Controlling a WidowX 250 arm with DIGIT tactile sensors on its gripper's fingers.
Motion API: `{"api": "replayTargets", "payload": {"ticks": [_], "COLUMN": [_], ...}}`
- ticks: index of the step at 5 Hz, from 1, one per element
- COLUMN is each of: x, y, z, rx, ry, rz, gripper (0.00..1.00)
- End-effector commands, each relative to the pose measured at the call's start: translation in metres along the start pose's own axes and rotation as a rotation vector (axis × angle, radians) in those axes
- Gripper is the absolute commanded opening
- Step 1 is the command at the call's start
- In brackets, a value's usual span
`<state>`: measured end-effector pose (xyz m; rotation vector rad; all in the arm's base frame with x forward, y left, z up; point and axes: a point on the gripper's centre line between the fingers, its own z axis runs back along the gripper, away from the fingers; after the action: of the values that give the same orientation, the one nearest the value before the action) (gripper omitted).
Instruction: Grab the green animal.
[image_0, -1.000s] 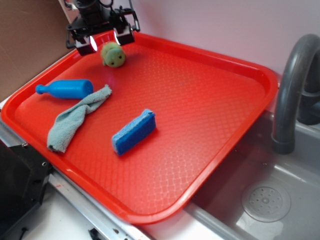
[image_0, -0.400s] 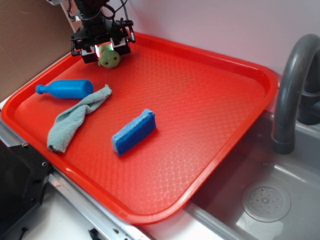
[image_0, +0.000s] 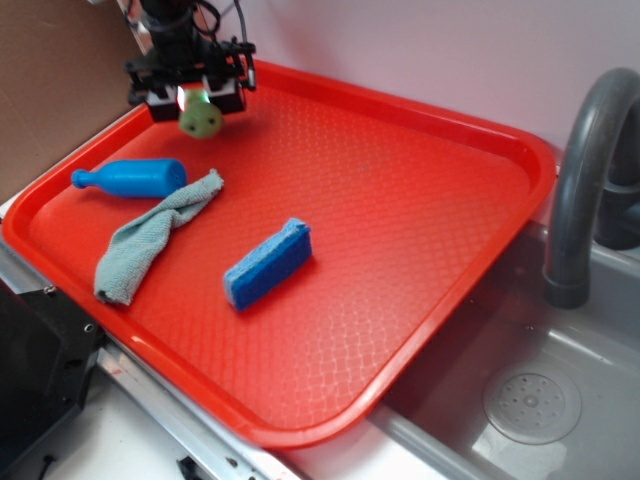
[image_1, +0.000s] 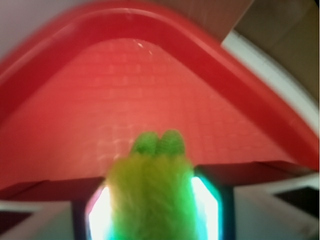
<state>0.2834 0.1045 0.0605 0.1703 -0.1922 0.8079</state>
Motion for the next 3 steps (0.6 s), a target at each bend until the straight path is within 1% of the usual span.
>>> {"api": "replayTargets", "payload": {"ticks": [1, 2, 3], "x": [-0.025, -0.055, -0.078], "y": [-0.018, -0.019, -0.012], "z": [0.107, 0.142, 0.167], "rx": [-0.211, -0.286, -0.326], "ry": [0.03, 0.072, 0.093], "rz": [-0.336, -0.451, -0.5], "gripper": [0.0, 0.0, 0.0]}}
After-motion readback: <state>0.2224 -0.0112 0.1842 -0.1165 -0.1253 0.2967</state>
